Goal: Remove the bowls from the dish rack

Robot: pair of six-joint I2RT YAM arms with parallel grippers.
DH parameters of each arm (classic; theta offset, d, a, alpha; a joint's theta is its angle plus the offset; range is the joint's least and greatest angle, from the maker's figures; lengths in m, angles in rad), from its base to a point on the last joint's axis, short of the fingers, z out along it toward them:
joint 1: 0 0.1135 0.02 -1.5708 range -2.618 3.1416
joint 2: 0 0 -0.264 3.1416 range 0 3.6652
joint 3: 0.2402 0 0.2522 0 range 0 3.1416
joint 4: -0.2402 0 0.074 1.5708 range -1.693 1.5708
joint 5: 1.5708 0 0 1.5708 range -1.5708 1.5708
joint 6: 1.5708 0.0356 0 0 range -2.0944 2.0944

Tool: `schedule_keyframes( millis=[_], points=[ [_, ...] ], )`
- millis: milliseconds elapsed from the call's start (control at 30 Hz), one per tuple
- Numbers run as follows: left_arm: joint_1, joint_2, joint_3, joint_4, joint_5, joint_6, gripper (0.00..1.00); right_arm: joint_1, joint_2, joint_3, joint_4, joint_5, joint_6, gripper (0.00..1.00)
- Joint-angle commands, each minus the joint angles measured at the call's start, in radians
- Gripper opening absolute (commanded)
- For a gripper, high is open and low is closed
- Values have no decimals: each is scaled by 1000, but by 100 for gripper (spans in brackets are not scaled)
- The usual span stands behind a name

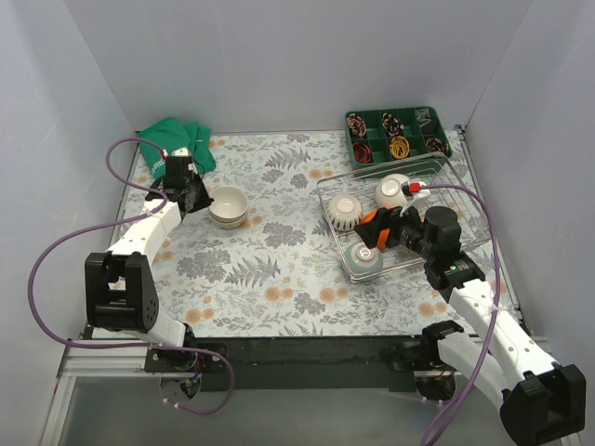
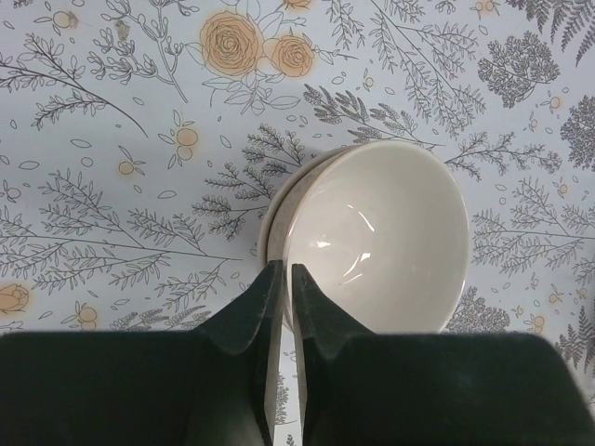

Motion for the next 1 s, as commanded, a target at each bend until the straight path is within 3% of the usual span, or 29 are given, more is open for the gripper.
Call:
schedule_keyframes(
  millis=[0, 267, 967],
  points=[
    [5, -19, -22, 7, 19, -7, 6, 4, -10, 26, 27, -7, -1, 94],
    [6, -6, -26, 5, 23, -10, 2, 4, -10, 20, 27, -6, 1, 94],
    [19, 40, -25, 4, 46, -10, 3, 2, -3, 14, 27, -4, 7, 94]
  ],
)
